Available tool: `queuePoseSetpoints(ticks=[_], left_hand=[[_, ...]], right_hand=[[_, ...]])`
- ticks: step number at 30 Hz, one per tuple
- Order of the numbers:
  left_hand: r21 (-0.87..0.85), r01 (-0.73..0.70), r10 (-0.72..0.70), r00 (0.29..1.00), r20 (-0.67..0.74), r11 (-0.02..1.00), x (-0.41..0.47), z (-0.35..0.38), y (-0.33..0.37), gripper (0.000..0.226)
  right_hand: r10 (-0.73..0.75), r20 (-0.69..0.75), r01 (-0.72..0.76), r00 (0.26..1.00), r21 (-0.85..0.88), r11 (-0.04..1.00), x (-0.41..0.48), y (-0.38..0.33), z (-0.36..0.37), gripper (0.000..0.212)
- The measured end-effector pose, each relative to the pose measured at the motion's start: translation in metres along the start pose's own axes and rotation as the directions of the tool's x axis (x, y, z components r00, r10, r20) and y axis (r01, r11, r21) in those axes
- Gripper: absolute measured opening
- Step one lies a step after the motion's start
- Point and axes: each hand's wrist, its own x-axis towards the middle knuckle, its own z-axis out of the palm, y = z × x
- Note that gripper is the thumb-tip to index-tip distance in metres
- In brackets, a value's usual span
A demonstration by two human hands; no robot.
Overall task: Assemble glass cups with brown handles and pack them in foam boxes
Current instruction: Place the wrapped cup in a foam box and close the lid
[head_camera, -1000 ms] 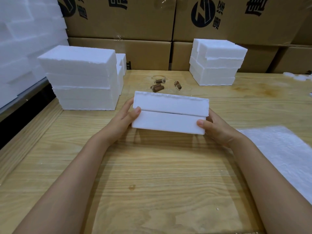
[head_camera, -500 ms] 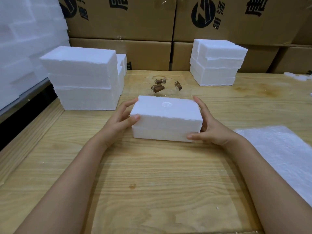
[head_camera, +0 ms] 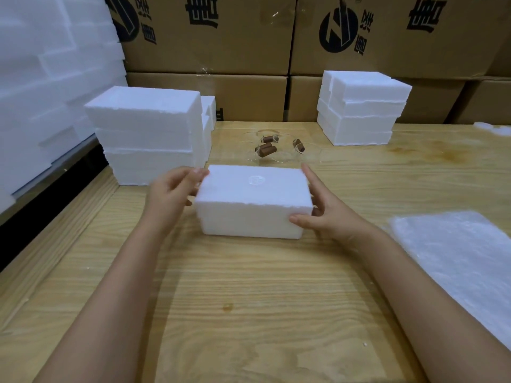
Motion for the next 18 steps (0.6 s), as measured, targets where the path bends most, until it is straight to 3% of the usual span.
queuePoseSetpoints(ticks=[2, 4, 7, 10, 14, 18], left_hand=[[0.037, -0.022, 0.031, 0.968, -0.247, 0.999, 0.002, -0.014, -0.004, 0.022], [0.092, -0.029, 0.066, 0.896, -0.439, 0.995, 0.003, -0.032, -0.012, 0.026], [0.047, -0.058, 0.075, 0.784, -0.617, 0.997, 0.003, -0.052, -0.022, 0.023], [-0.025, -0.06, 0.017, 0.613, -0.79, 0.998, 0.001, -0.062, -0.031, 0.024], [-0.082, -0.03, -0.06, 0.447, -0.893, 0.996, 0.007, -0.07, -0.037, 0.032], [-0.221, -0.046, -0.184, 0.403, -0.897, 0.974, 0.017, -0.073, -0.038, 0.056]], right_hand=[[-0.018, 0.007, 0.018, 1.0, -0.004, 1.0, 0.012, -0.004, 0.025, 0.109], [-0.043, 0.016, 0.043, 0.999, 0.012, 0.999, 0.025, -0.009, 0.053, 0.107], [-0.071, 0.012, 0.07, 0.997, 0.073, 0.995, 0.047, -0.017, 0.092, 0.105], [-0.084, 0.03, 0.08, 0.996, 0.106, 0.991, 0.065, -0.026, 0.124, 0.106], [-0.089, 0.061, 0.08, 0.994, 0.139, 0.987, 0.08, -0.036, 0.16, 0.106], [-0.074, 0.057, 0.068, 0.996, 0.104, 0.992, 0.089, -0.044, 0.181, 0.101]])
